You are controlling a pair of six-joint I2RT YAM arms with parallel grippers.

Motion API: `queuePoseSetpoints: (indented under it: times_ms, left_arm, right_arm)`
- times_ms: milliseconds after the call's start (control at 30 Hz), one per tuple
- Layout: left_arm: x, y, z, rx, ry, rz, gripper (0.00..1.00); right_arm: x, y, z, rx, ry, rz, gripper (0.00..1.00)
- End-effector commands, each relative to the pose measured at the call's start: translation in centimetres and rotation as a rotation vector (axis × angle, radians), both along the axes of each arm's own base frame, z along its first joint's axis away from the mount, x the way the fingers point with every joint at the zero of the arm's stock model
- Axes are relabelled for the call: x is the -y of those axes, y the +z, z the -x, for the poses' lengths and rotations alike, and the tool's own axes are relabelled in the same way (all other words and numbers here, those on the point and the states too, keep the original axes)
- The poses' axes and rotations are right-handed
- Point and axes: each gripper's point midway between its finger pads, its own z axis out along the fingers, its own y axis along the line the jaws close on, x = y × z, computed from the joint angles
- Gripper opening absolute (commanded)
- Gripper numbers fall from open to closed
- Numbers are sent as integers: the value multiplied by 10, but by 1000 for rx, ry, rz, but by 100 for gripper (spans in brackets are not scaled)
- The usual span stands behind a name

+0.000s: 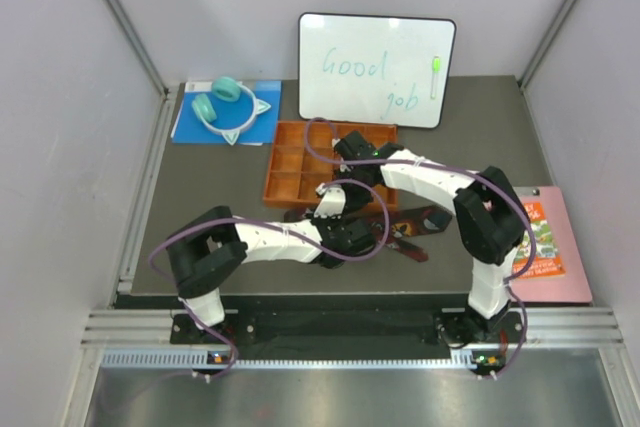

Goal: Roll the ties
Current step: Roll the tie at the center of the board.

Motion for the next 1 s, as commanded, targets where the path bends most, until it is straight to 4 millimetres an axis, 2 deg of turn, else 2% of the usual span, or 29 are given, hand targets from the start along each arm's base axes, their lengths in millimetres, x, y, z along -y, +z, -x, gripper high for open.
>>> queuePoseSetpoints:
  times_ms: [0,167,300,500,700,800,967]
  left_arm:
    - [2,-9,5,-37,-16,-22,2]
    - [1,-9,6,-39,-45,-48,25]
    - [3,-4,6,-38,-66,-59,33]
    - [3,7,5,-42,-75,-73,42]
    - [3,14,9,-68,-101,-66,46]
    - [2,17,12,-92,-111,-80,52]
    - [-3,26,17,-105,-110,-70,54]
  right_arm:
    - [37,19,-11,97,-41,89,0]
    - [57,30,-16,125,-89,67,0]
    - [65,37,-15,136,-105,47,0]
    - [68,51,-12,168,-118,21,0]
    - [67,65,-12,186,-119,1,0]
    - [67,69,-11,191,-119,-7,0]
    - [66,77,-10,199,-121,-26,0]
